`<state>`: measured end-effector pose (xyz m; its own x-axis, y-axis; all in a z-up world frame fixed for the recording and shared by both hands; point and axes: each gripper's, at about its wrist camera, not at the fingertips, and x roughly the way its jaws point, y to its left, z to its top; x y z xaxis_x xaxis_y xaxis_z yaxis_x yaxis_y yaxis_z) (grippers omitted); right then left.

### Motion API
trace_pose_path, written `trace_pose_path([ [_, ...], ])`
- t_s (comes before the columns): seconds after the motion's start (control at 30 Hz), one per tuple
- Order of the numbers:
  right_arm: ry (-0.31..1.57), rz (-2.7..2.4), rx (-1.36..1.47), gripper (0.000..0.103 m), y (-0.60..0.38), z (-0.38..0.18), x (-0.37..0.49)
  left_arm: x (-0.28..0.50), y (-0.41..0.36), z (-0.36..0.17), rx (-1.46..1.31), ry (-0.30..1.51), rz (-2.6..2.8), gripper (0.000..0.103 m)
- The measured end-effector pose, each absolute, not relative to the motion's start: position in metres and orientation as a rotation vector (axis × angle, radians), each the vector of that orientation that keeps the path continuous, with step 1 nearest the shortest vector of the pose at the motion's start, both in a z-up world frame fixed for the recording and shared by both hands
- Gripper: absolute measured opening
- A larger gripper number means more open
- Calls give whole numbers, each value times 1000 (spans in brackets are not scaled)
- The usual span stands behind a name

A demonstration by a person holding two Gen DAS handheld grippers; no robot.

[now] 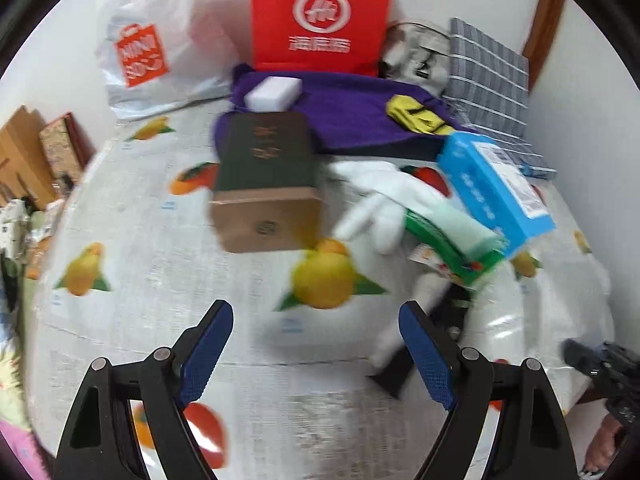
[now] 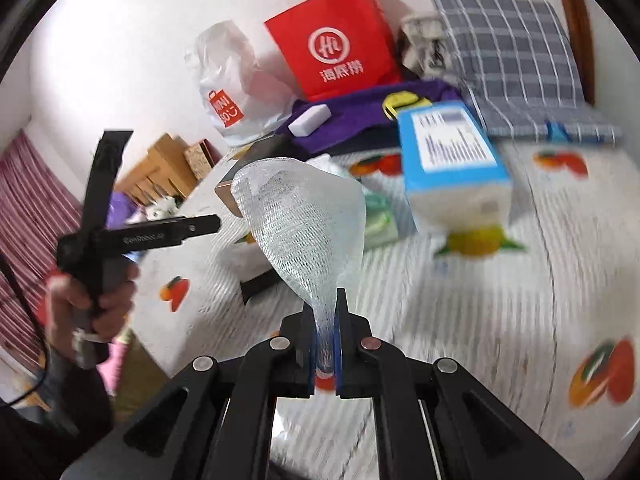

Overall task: Organize soft objects
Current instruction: 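Grasp clear mesh bag with right tool while left tool grasps the white sock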

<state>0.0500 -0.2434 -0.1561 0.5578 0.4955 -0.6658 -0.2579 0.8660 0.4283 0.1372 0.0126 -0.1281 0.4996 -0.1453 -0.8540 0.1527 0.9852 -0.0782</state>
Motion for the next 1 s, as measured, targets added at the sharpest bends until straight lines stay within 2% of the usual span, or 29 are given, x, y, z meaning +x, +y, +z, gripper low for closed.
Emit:
trace_pose_path([
  [0.23,920,280,274,7,-271,-185,51,145,-27,-148,55,1039,-256,84],
  [0.43,892,200,194,10,-278,-188,55,157,-45,-166,116,1046,-259,76],
  [0.47,891,195,193,10,-278,-190,57,158,-46,-167,114,1041,-266,72],
  [0.53,891,185,187,10,-278,-193,60,160,-46,-169,87,1038,-300,57],
  [0.6,891,174,179,10,-277,-196,62,161,-46,-170,45,1045,-353,35],
  [0.63,892,174,177,10,-276,-198,63,160,-45,-169,32,1044,-372,30],
  [0.67,894,174,176,10,-276,-199,63,159,-45,-168,33,1042,-375,19],
  [0.8,885,168,163,10,-272,-201,63,154,-32,-166,61,1030,-322,13],
  [1.0,880,155,137,10,-268,-200,61,144,5,-167,96,1032,-183,12],
])
